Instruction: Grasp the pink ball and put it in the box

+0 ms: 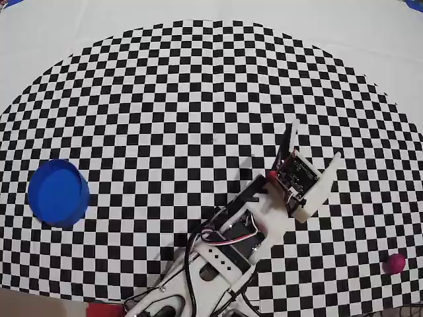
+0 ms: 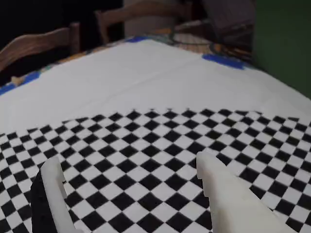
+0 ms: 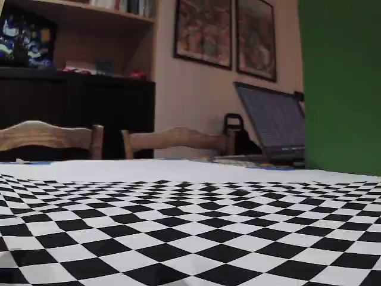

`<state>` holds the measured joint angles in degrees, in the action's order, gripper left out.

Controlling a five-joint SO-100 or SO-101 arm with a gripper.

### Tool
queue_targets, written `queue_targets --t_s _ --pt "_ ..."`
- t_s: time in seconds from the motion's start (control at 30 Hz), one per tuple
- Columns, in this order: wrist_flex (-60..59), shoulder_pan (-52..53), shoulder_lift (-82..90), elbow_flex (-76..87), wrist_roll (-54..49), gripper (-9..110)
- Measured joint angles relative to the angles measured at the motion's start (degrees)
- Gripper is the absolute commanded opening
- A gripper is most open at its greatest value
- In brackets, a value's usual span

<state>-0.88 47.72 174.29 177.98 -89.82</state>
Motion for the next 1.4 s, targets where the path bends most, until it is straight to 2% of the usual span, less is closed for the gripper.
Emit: queue_targets --t_s 1.4 --pt "1.1 26.1 -0.2 0.0 0.0 32"
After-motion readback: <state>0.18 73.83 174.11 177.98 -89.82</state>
